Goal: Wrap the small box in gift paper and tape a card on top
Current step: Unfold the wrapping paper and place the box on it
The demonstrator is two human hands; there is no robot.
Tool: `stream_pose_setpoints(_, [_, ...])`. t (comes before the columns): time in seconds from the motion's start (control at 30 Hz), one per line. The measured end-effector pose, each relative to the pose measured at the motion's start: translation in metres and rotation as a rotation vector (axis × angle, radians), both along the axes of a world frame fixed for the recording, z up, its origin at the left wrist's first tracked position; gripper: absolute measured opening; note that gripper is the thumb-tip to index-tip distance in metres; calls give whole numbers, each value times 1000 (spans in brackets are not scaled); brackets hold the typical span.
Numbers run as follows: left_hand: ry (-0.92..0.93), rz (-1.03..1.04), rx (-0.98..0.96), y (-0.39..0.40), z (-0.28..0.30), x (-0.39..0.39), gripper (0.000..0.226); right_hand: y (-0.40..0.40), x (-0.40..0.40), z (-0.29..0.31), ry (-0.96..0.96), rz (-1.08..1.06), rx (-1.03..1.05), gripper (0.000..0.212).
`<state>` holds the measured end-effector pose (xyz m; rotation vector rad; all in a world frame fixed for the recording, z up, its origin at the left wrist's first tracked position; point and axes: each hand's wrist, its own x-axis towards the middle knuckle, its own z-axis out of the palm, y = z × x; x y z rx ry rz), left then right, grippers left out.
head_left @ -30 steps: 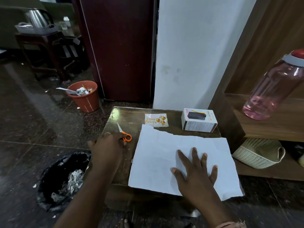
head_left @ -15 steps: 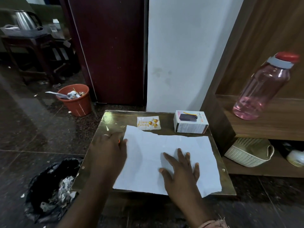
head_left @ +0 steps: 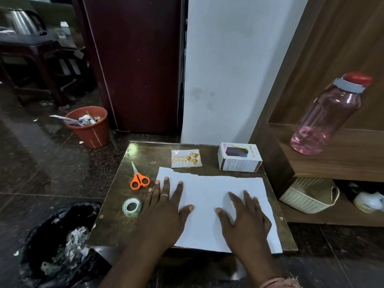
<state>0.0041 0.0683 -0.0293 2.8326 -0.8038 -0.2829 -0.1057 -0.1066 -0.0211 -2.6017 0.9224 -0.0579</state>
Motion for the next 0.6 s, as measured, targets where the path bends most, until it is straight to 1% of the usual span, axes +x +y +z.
stream_pose_setpoints(0.07, [1, 14, 12, -3, 3, -2, 94, -4, 6, 7, -145, -77, 31, 55])
stream_pose_setpoints(0.1, [0, 22, 14, -5, 5, -3, 86, -8, 15, 11, -240, -115, 28, 56])
stream_pose_setpoints(0.13, [-12, 28, 7, -6, 6, -3, 85, -11, 26, 16, -329, -153, 11, 60])
stream_pose_setpoints(0.17, [-30, 31, -15, -7, 8, -3, 89, -15, 40, 21, -401, -196, -13, 68])
stream_pose_setpoints(0.2, [-46, 34, -49, -8, 10, -3, 90, -20, 56, 27, -443, -249, -27, 80])
stream_pose_setpoints(0.23, [-58, 37, -88, -9, 11, -2, 85, -25, 73, 33, -434, -306, -16, 96])
stream_pose_setpoints(0.3, [-69, 44, -197, -11, 10, 1, 70, -34, 103, 40, -301, -392, 42, 129])
stream_pose_setpoints(0.33, [-88, 48, -276, -12, 10, 2, 67, -39, 114, 39, -238, -413, 64, 141])
stream_pose_setpoints(0.37, [-108, 52, -348, -12, 10, 3, 65, -44, 123, 36, -194, -427, 77, 147])
stream_pose_setpoints(0.4, [-119, 55, -416, -13, 10, 4, 61, -47, 129, 34, -168, -436, 85, 149])
stream_pose_setpoints(0.47, [-119, 48, -534, -17, 10, 4, 50, -51, 132, 31, -197, -454, 73, 142])
stream_pose_setpoints(0.53, [-124, 49, -630, -18, 13, 4, 42, -50, 130, 34, -334, -426, -22, 129])
stream_pose_setpoints(0.6, [-134, 73, -727, -20, 17, 2, 38, -45, 120, 41, -521, -301, -107, 123])
